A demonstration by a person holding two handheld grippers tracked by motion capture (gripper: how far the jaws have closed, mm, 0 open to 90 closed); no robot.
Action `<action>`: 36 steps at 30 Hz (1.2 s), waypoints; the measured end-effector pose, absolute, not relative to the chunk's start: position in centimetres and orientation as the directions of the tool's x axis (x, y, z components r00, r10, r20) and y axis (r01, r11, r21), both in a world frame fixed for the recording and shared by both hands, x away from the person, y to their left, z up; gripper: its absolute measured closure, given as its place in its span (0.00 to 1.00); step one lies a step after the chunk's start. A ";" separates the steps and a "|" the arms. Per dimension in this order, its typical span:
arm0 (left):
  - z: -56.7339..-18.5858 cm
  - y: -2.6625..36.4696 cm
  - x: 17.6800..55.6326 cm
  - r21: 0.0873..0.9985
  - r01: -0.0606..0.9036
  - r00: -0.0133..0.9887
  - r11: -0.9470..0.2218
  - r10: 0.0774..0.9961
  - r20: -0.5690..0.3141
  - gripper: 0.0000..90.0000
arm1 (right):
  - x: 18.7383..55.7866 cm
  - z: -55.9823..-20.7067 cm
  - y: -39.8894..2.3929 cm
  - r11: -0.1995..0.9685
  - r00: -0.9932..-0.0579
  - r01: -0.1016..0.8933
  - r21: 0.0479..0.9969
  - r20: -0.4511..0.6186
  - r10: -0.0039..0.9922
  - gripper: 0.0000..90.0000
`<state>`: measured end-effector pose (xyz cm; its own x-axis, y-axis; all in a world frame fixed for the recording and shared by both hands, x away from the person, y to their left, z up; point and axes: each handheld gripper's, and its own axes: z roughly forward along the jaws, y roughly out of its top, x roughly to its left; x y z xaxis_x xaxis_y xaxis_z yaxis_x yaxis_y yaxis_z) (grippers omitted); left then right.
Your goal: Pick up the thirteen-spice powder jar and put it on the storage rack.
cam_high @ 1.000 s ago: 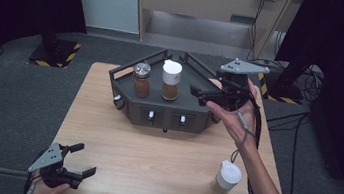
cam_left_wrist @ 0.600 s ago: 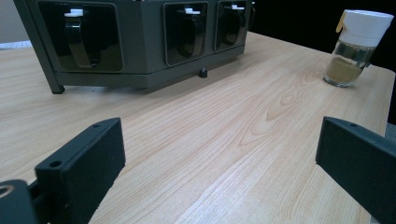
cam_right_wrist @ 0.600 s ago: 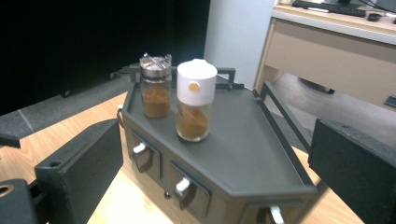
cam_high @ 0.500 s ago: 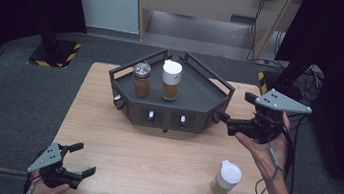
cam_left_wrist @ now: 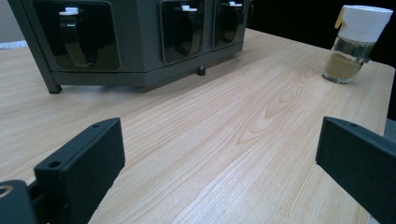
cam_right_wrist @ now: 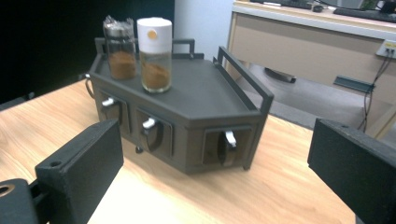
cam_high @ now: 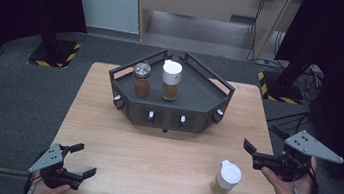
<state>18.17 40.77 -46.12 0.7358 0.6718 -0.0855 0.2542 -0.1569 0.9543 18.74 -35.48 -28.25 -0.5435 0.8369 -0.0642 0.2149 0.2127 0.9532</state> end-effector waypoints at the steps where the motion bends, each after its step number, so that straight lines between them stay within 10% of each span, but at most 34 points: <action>1: -46.1 40.8 18.2 0.954 0.254 0.736 -0.157 0.672 -0.086 0.00 | 18.4 -28.7 -35.6 0.209 -0.539 0.214 0.954 -0.063 0.840 0.04; 36: -46.0 40.7 18.0 0.952 0.257 0.727 -0.164 0.682 -0.078 0.01 | 12.4 -40.4 -36.0 0.082 -0.339 0.292 0.953 0.023 0.940 0.04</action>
